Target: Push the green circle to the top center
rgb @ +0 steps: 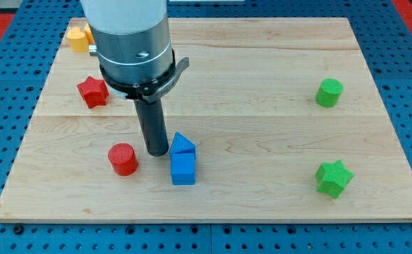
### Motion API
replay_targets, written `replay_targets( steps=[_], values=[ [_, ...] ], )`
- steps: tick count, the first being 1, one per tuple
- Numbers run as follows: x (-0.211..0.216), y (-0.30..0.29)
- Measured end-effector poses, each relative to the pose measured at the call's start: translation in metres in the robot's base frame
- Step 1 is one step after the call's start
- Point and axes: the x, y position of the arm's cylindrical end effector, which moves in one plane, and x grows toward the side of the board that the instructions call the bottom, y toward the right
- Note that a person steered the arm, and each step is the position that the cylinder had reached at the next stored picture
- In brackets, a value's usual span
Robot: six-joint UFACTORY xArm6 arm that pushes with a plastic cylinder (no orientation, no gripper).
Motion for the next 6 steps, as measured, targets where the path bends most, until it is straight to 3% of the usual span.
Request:
replay_targets(
  steps=[1, 2, 5, 6],
  values=[
    [-0.001, 0.000],
    [-0.035, 0.050],
    [-0.052, 0.269],
    [-0.079, 0.297]
  ],
)
